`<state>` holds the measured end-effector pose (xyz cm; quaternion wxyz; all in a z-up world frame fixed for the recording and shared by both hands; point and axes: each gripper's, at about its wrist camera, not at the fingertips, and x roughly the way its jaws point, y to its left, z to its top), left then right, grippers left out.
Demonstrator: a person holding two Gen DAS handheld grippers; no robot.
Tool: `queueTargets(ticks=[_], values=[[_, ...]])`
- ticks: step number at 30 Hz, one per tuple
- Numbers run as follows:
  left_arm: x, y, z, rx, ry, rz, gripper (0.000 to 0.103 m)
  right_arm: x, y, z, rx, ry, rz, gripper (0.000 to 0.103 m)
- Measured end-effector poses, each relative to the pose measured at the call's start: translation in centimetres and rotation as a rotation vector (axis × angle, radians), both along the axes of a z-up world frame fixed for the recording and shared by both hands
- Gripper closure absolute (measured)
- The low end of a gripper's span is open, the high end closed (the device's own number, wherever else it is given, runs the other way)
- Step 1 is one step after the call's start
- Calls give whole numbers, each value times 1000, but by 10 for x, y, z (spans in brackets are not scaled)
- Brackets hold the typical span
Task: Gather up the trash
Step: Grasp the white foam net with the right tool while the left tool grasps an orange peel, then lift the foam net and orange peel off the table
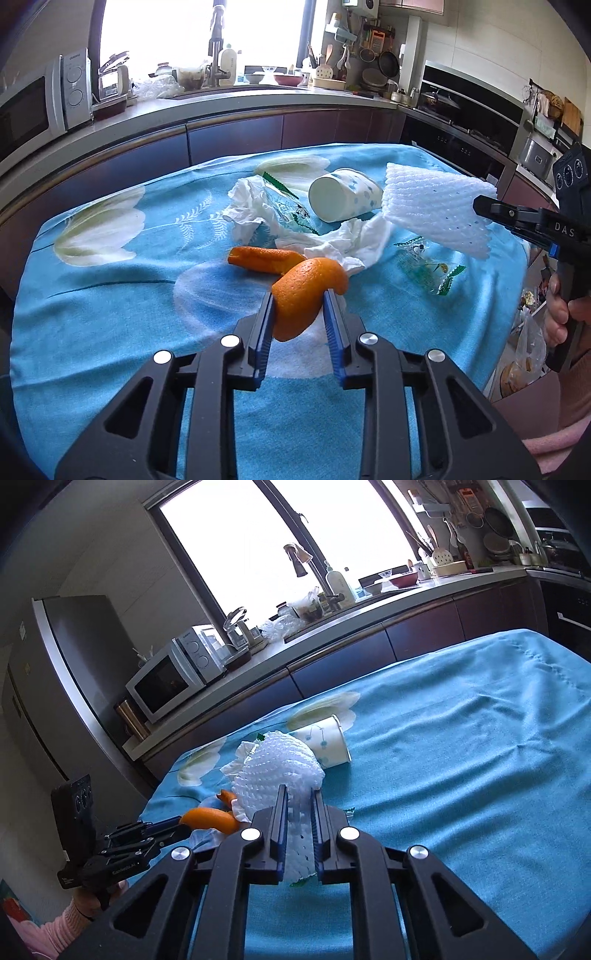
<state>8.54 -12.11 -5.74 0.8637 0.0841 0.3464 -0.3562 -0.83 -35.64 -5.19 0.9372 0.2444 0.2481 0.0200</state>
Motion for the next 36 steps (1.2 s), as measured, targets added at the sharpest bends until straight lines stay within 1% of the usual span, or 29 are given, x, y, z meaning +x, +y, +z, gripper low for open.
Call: queueTargets(ticks=[8, 17, 23, 36], values=[[-5, 32, 8, -33, -9, 56, 76, 2, 15, 12, -13, -34, 44, 92], [-16, 67, 15, -45, -27, 126, 76, 19, 47, 11, -7, -32, 137, 92], [-21, 94, 18, -74, -21, 181, 76, 34, 76, 10, 0, -28, 217, 93], [-31, 141, 19, -97, -23, 275, 76, 59, 129, 7, 16, -16, 351, 93]])
